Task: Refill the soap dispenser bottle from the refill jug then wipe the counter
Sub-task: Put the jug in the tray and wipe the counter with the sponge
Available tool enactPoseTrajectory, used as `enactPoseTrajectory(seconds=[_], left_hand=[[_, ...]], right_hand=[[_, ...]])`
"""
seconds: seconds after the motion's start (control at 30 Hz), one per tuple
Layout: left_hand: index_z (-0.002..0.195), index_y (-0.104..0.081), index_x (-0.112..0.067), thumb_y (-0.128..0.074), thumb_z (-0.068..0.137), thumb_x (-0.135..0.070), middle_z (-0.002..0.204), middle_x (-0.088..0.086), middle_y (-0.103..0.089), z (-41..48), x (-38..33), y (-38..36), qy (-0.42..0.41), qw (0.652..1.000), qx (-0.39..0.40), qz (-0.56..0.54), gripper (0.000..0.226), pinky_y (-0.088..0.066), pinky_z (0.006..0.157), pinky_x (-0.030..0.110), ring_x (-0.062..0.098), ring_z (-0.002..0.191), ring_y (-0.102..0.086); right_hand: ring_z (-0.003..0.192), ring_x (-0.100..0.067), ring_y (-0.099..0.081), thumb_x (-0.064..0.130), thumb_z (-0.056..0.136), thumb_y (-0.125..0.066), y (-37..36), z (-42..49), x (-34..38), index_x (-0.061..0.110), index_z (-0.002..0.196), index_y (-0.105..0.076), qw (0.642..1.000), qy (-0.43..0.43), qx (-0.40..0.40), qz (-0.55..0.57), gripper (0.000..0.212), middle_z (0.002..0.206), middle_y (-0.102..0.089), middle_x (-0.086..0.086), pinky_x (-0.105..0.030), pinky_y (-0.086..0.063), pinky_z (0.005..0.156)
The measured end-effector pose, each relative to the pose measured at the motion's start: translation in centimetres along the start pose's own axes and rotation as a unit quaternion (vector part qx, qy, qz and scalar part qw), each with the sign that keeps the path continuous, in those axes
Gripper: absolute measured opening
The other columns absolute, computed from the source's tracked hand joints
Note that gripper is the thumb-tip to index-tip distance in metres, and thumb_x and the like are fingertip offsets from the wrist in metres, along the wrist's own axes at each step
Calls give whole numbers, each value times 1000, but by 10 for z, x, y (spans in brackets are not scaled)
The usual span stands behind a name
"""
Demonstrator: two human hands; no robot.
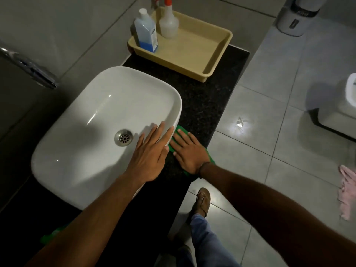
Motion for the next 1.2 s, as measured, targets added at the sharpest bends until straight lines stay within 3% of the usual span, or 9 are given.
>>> enactPoseTrajectory(seconds=[0.07,0.23,0.4,0.53,0.73,0.83,0.93,1.07,1.2], left_hand=[[161,-4,-40,-30,108,-29,173,-7,-2,14,-3,-2,1,1000,2,2,60,-2,125,48,16,160,2],[161,-1,-41,-23,106,-36,173,-8,-2,45,-9,-2,8,1000,1,13,59,-4,126,50,14,159,1],[160,-9,-44,-23,105,-39,171,-10,-14,47,-11,-6,37,999,-29,-1,57,-15,125,52,10,158,-9],[160,-11,-42,-10,106,-51,171,-8,-17,51,-13,-5,43,998,-29,33,55,-15,124,47,12,158,-12],[161,-14,-40,-16,107,-47,172,-9,-13,51,-17,2,52,998,-9,36,55,-11,126,44,12,159,-8],[161,-19,-37,-23,106,-42,171,-8,-16,49,-21,3,52,997,-12,47,55,-21,125,49,13,158,-13],[161,-19,-37,-28,105,-40,171,-6,-18,49,-18,3,53,997,-12,46,56,-27,122,52,14,158,-14],[161,-13,-41,-25,106,-42,172,-8,-14,51,-16,-1,56,997,-3,56,56,-22,124,50,12,158,-14],[160,-10,-43,-27,104,-43,171,-10,-13,50,-16,0,61,997,7,52,59,-17,124,48,16,158,-15]], right_hand=[[158,-26,-8,46,104,-27,-13,-8,15,25,161,-20,1000,-2,-19,5,61,168,-22,-4,-50,-11,127],[158,-22,-5,44,106,-33,-23,-42,-16,29,162,-12,993,116,22,-1,62,171,-13,2,-47,-12,127],[158,-22,-1,43,107,-28,19,18,-95,29,162,-11,999,43,13,5,59,171,-8,2,-48,-7,127],[158,-24,-2,43,105,-29,36,81,-92,26,162,-15,1000,-17,5,14,61,171,-10,-1,-50,-11,126],[158,-24,-6,44,103,-36,16,48,-89,27,162,-16,996,82,21,-6,64,170,-15,-1,-47,-6,128],[158,-21,-2,46,105,-32,20,41,-124,31,162,-11,994,101,38,1,63,171,-9,3,-45,-4,127],[158,-21,1,48,107,-27,39,72,-154,30,162,-10,998,62,23,2,61,171,-7,3,-46,-3,128],[158,-23,1,53,104,-28,54,119,-152,25,163,-9,1000,-2,8,2,68,172,-6,-1,-49,-7,127],[158,-26,3,51,104,-33,50,122,-147,21,163,-7,999,29,27,-26,71,171,-1,-4,-47,-1,128]])
Point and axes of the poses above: each hand's wrist, its own z-axis towards the middle knuckle, its own y-axis out of the back of the hand, x = y × z, the point moved 3 cm from there along z, towards the middle knuckle
